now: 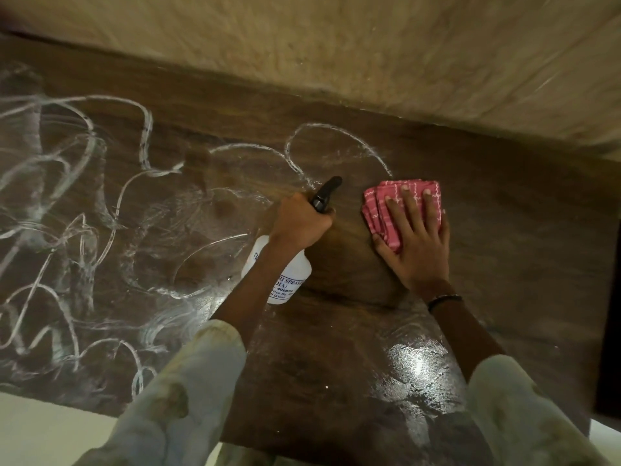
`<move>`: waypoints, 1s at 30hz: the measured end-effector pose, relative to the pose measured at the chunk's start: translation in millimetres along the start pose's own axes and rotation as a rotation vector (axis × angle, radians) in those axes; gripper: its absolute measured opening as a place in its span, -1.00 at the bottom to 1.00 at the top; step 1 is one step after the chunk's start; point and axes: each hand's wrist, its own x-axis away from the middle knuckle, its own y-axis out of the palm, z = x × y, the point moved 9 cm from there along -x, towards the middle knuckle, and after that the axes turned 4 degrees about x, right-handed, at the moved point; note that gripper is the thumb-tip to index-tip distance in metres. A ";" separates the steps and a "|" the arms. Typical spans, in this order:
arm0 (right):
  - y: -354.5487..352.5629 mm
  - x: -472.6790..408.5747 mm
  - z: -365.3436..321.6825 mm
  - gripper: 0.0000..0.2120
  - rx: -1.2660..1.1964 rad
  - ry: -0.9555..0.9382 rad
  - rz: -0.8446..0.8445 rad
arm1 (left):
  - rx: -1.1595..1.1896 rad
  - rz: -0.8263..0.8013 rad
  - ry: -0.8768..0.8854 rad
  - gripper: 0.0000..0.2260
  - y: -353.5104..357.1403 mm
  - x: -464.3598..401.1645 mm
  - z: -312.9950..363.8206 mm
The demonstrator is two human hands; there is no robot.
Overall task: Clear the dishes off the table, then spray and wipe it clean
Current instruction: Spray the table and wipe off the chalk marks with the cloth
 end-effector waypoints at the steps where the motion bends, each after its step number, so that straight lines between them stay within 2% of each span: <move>1: -1.6 -7.1 1.6 -0.28 -0.008 -0.004 0.000 | -0.001 0.003 -0.009 -0.90 -2.5 -1.3 -2.0; 3: -5.9 -26.3 4.4 -0.27 -0.025 0.005 0.004 | -0.019 -0.011 -0.013 -0.91 -4.7 -3.0 -4.6; 6: -14.6 -67.1 2.1 -0.27 -0.059 0.080 0.017 | -0.025 -0.028 -0.002 -0.81 -10.5 -5.6 -6.8; 9: -20.1 -104.6 -20.1 -0.28 -0.062 0.125 0.023 | 0.033 -0.019 0.044 -0.82 -22.3 -7.3 -5.2; 11: -18.7 -117.9 -46.0 -0.28 -0.066 0.069 0.024 | 0.076 0.004 0.056 -0.82 -32.7 -8.7 -4.4; 15: -12.4 -93.3 -89.3 -0.32 -0.026 -0.175 0.042 | 0.103 0.027 0.049 -0.93 -46.2 -11.6 -4.7; 17: -8.0 -71.5 -83.9 -0.33 0.012 -0.294 0.030 | 0.100 0.017 0.051 -0.91 -50.3 -12.0 -4.9; 19: -8.1 -61.2 -57.5 -0.33 0.043 -0.326 0.034 | 0.086 0.005 0.063 -0.85 -54.7 -13.1 -7.1; 24: -23.3 -100.3 -9.2 -0.32 -0.005 -0.051 0.028 | 0.083 0.027 0.010 -0.94 -73.0 -21.1 -26.7; 27: -28.8 -134.4 -33.9 -0.28 -0.031 0.042 0.023 | 0.102 0.052 -0.010 -0.92 -82.7 -25.4 -35.3; 30: -25.4 -144.5 -80.4 -0.30 -0.068 -0.011 0.022 | 0.118 0.063 -0.020 -0.84 -86.6 -27.6 -40.3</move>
